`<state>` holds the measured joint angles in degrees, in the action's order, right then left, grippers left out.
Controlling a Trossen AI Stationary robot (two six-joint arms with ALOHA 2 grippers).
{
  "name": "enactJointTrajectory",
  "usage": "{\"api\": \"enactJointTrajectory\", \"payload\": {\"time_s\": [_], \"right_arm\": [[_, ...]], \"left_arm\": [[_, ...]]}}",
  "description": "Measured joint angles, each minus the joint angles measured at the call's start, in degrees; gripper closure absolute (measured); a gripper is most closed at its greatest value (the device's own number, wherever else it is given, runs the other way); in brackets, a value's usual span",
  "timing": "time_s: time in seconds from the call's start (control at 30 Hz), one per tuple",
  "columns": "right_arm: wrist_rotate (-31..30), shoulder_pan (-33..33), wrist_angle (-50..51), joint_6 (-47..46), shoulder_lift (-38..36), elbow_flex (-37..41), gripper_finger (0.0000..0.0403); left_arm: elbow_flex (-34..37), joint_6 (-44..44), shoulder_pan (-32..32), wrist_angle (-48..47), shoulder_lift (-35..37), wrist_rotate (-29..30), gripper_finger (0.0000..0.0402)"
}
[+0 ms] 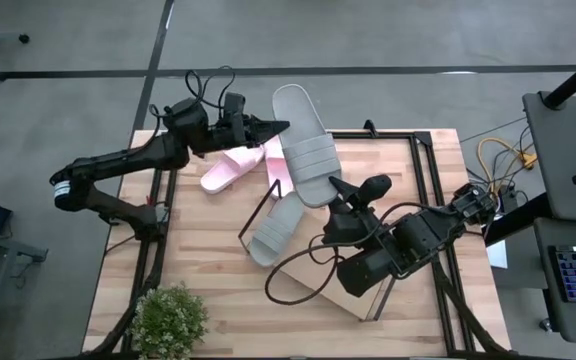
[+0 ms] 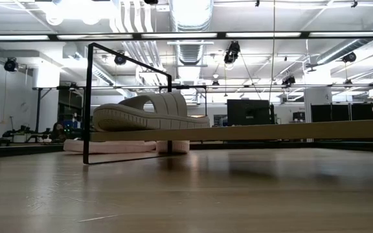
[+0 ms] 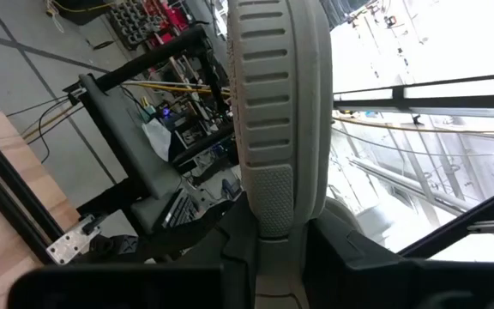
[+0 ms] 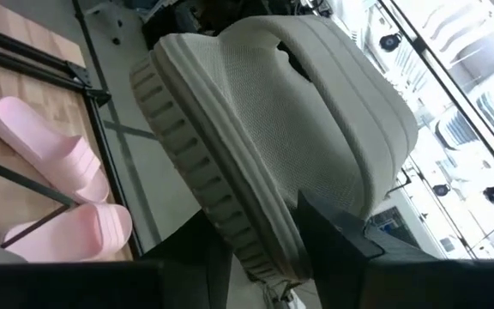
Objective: Pick and place slides into the shelf
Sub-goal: Put the gray slipper on the shelf
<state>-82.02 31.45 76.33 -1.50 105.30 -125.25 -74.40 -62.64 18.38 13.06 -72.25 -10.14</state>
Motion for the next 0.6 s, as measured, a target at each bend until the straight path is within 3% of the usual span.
{"api": "enactJointTrajectory", "payload": {"time_s": [0.6], "right_arm": [[-0.24, 0.21, -2.05, -0.26, -1.56, 0.02, 0.0284]], "left_arm": [[-0.45, -0.22, 2.70, 0.39, 0.18, -2.94, 0.0365]]}}
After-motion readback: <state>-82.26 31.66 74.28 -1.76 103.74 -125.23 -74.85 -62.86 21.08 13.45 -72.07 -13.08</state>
